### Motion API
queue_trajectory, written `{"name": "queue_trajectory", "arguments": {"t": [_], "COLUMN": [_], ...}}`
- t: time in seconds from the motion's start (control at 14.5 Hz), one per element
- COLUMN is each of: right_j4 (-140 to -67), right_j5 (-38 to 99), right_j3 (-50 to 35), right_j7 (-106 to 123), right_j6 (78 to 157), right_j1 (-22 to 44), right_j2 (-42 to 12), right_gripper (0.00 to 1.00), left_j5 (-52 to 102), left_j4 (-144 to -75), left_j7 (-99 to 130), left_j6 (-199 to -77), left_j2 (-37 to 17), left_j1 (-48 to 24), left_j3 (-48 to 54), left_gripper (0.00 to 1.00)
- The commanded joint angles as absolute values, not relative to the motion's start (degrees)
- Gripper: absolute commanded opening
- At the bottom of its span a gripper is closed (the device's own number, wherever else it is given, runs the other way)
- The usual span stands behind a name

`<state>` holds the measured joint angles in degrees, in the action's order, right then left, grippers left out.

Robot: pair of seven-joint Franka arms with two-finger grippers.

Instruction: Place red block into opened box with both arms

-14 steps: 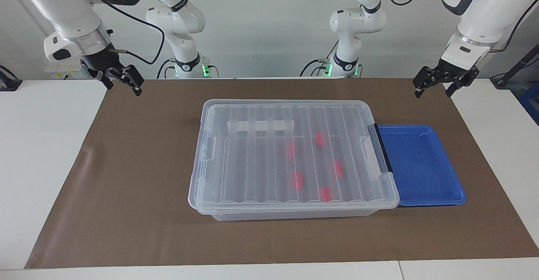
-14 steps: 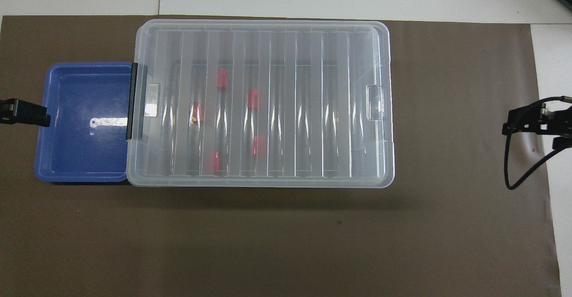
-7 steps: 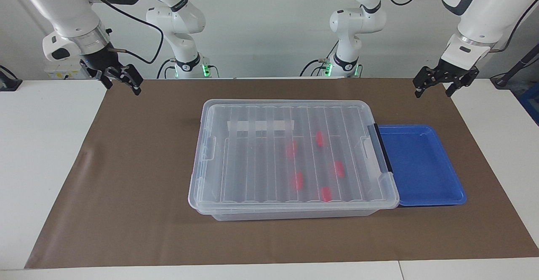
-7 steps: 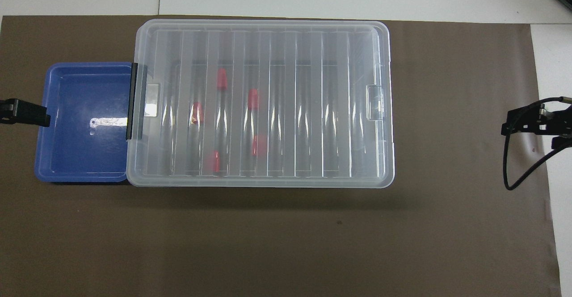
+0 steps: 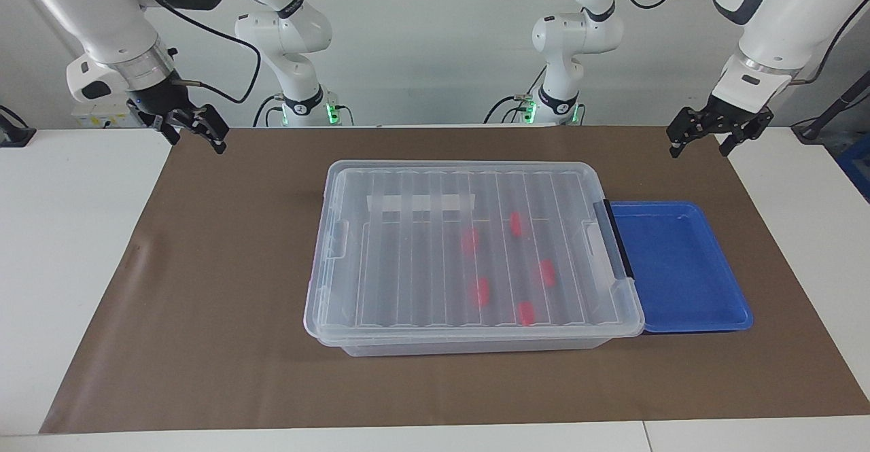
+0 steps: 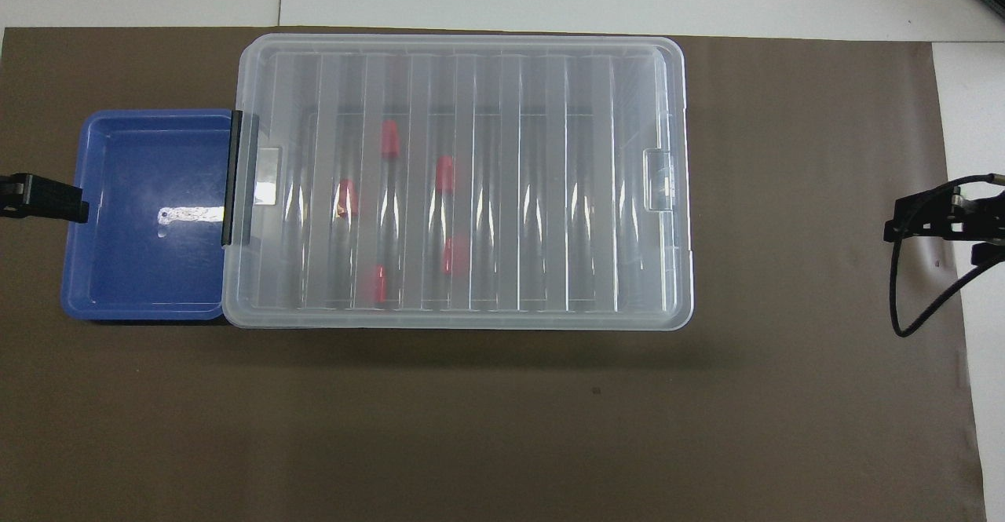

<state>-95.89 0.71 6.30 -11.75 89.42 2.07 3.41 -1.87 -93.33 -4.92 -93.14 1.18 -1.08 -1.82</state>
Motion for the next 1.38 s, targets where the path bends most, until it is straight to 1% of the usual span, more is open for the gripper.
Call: {"name": "queue_trajectory", "arguments": {"t": [0.0,0.21,0.35,0.41,0.62,0.76,0.97,1.11,1.31], "right_j4": [-95.5,-93.3,-94.4,-95.0,-96.1,-96.2,-96.0,-95.9,-95.9], "right_j5": [-0.2,-0.5,-0.4,-0.3,-1.4,-2.4,-2.9,-5.4,-5.4], "right_j3": [6.7,6.6,6.2,6.2,6.2,6.2,5.6,5.3,4.8], "right_j7": [-10.0,-8.3,-8.2,-8.2,-2.9,-1.4,-1.4,-1.4,-1.8], "right_j6": [87.8,86.7,90.5,91.1,90.2,88.1,90.7,89.9,89.7], "right_j1": [2.7,2.8,3.2,3.5,3.6,3.8,4.3,4.7,5.0], "right_j2": [3.6,2.8,3.0,3.1,3.8,4.0,3.7,3.8,3.9], "right_gripper": [1.00,1.00,1.00,1.00,1.00,1.00,1.00,1.00,1.00], "left_j5": [-1.1,-1.1,-1.1,-1.1,-1.1,-1.1,-1.1,-1.1,-1.1], "left_j4": [-93.7,-93.7,-93.7,-93.7,-93.7,-93.7,-93.7,-93.7,-93.7], "left_j7": [-5.5,-5.5,-5.5,-5.5,-5.5,-5.5,-5.5,-5.5,-5.5], "left_j6": [-93.0,-93.0,-93.1,-93.1,-93.1,-93.1,-93.1,-93.1,-93.1], "left_j2": [1.7,1.7,1.7,1.7,1.7,1.7,1.7,1.7,1.7], "left_j1": [-0.8,-0.8,-0.8,-0.8,-0.8,-0.8,-0.8,-0.8,-0.8], "left_j3": [-1.7,-1.7,-1.7,-1.7,-1.7,-1.7,-1.7,-1.7,-1.7], "left_gripper": [1.00,1.00,1.00,1.00,1.00,1.00,1.00,1.00,1.00]}}
